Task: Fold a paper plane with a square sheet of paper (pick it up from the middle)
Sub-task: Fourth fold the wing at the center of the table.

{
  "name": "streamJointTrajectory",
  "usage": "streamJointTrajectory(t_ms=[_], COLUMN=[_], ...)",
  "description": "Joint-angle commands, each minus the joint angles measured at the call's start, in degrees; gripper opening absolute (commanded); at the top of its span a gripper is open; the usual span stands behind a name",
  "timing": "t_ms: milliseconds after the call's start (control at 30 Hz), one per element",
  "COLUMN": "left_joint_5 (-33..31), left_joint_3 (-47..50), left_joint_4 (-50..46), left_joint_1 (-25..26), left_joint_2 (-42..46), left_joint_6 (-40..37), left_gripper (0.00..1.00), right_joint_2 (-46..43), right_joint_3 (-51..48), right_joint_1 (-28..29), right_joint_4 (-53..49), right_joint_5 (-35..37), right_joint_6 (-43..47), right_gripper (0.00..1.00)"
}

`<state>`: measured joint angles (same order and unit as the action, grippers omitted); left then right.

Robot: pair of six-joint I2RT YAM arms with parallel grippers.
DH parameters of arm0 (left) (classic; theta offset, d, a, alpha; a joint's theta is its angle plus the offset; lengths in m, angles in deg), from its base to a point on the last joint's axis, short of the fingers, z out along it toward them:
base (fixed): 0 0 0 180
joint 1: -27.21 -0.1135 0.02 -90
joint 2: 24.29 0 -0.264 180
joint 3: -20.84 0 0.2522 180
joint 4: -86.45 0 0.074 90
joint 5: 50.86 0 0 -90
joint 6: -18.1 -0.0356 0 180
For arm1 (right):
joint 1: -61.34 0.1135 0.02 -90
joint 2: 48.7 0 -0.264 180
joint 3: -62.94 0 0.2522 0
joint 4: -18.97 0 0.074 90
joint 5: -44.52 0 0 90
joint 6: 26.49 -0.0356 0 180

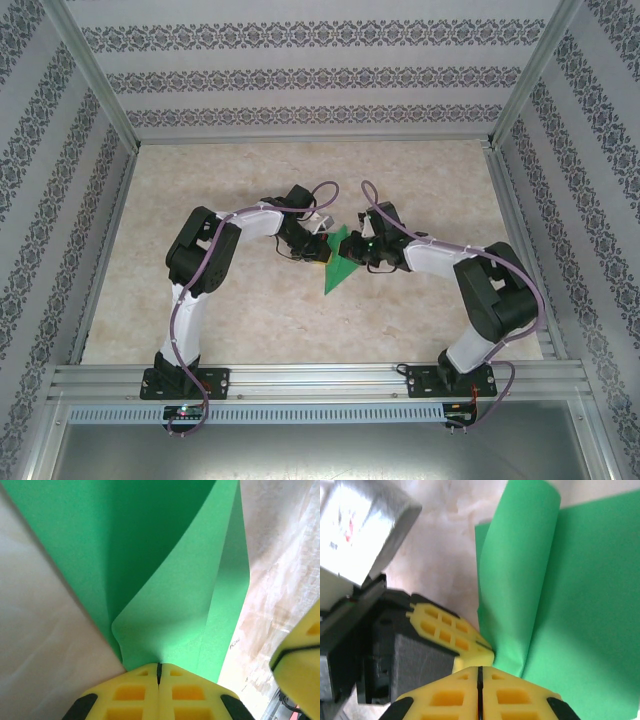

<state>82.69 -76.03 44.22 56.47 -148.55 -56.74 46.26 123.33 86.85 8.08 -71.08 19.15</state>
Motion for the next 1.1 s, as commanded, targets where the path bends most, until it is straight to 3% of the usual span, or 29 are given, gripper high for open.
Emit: streamJointTrajectory(t_ms=[0,300,767,1067], left_joint_5=[-12.1,-12.2,-12.1,-11.9], left_joint_3=[2.5,2.2,2.5,2.6], left_joint_4=[-3.7,-4.0,-4.3,-4.7], left_joint_1=[0.1,0.1,0.3,0.7], left_joint_2=[-5.5,-5.5,-4.8,-2.8], left_joint_6=[-1.5,-1.7,-2.2,-1.9], left_gripper=[0.07,0.07,0.07,0.07], right_joint_2=[2.7,9.4,15.9,17.2], right_joint_3=[2.1,5.1,9.7,8.2], right_joint_1=[-0.9,-1.9,-2.4,-2.9], right_joint_4=[1.1,4.2,-4.0,-3.2], right_joint_5=[-2.2,-4.7,3.4,2.8], right_joint_6=[1.0,-0.2,4.1,4.7], right_gripper=[0.09,0.09,0.08,0.08])
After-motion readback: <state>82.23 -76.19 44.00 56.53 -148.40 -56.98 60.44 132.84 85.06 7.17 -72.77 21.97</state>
